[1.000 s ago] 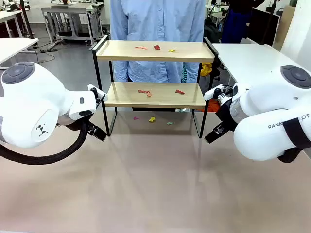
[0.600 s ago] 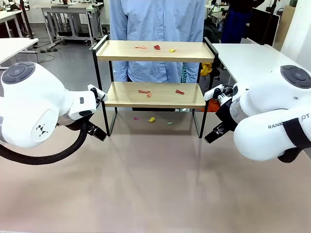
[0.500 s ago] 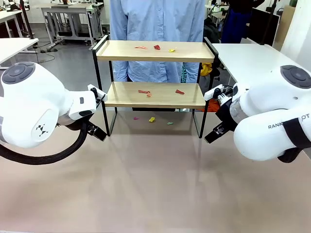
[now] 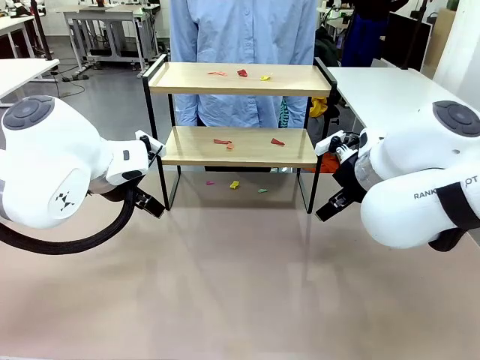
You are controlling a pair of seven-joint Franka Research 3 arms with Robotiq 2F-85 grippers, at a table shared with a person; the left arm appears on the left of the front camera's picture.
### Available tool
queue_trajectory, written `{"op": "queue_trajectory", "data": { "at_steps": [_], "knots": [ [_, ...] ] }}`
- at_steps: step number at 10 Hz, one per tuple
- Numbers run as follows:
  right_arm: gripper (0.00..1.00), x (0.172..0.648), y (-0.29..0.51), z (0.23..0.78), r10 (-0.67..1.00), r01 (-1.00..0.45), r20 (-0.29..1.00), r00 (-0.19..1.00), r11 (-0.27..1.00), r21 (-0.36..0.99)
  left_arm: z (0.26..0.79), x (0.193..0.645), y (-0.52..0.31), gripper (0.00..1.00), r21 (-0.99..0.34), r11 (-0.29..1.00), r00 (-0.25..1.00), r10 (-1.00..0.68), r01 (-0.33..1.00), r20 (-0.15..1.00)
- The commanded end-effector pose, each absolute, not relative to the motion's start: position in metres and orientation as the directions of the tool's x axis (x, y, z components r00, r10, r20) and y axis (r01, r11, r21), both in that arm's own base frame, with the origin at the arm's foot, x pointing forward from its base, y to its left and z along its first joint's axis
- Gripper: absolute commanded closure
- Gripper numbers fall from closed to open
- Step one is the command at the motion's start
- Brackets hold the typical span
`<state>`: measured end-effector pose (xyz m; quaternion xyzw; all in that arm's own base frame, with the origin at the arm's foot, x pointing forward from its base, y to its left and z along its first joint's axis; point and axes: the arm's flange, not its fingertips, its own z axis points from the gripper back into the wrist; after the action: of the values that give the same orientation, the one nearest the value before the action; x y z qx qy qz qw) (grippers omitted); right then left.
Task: Clean the shelf.
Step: Pick up the Duster handed by the human.
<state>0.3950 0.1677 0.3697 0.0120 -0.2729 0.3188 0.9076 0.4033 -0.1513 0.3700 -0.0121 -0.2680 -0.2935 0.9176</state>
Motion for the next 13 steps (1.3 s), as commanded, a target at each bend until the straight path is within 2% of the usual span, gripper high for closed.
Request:
{"op": "queue_trajectory", "data": {
  "at_steps": [1,3,5,6,7,8,9,10,11,12,13],
  "knots": [
    [0.00,0.408,0.157,0.402,0.550,-0.572,0.536,0.641,0.807,-0.145,0.396,0.411,-0.150,0.00,0.080,0.818,0.676,-0.522,0.570,0.520],
    [0.00,0.427,0.125,0.448,0.516,-0.587,0.558,0.650,0.807,-0.063,0.446,0.433,-0.131,0.00,-0.017,0.775,0.683,-0.546,0.632,0.485],
    [0.00,0.439,0.076,0.479,0.510,-0.631,0.605,0.611,0.776,-0.016,0.489,0.452,-0.096,0.00,-0.143,0.694,0.655,-0.561,0.705,0.505],
    [0.00,0.452,0.046,0.486,0.432,-0.586,0.652,0.624,0.810,0.024,0.500,0.463,-0.077,0.00,-0.202,0.628,0.623,-0.575,0.752,0.531],
    [0.00,0.466,0.018,0.487,0.461,-0.651,0.680,0.570,0.758,0.032,0.503,0.477,-0.057,0.00,-0.237,0.565,0.582,-0.572,0.790,0.578],
    [0.00,0.479,-0.011,0.483,0.489,-0.715,0.719,0.493,0.699,0.015,0.499,0.496,-0.030,0.00,-0.275,0.441,0.503,-0.566,0.854,0.653],
    [0.00,0.487,-0.028,0.476,0.499,-0.766,0.752,0.430,0.642,0.012,0.489,0.517,-0.008,0.00,-0.259,0.405,0.454,-0.518,0.877,0.725],
    [0.00,0.491,-0.042,0.468,0.524,-0.832,0.782,0.339,0.555,-0.012,0.478,0.529,0.010,0.00,-0.186,0.308,0.323,-0.489,0.933,0.810],
    [0.00,0.495,-0.053,0.459,0.525,-0.852,0.803,0.283,0.523,-0.042,0.468,0.534,0.024,0.00,-0.115,0.251,0.224,-0.465,0.961,0.857],
    [0.00,0.498,-0.059,0.453,0.516,-0.848,0.807,0.287,0.529,-0.036,0.468,0.529,0.028,0.00,-0.094,0.235,0.192,-0.438,0.967,0.878],
    [0.00,0.466,-0.043,0.482,0.519,-0.789,0.773,0.365,0.614,-0.039,0.482,0.513,0.019,0.00,-0.154,0.371,0.331,-0.479,0.916,0.813]
  ]
}}
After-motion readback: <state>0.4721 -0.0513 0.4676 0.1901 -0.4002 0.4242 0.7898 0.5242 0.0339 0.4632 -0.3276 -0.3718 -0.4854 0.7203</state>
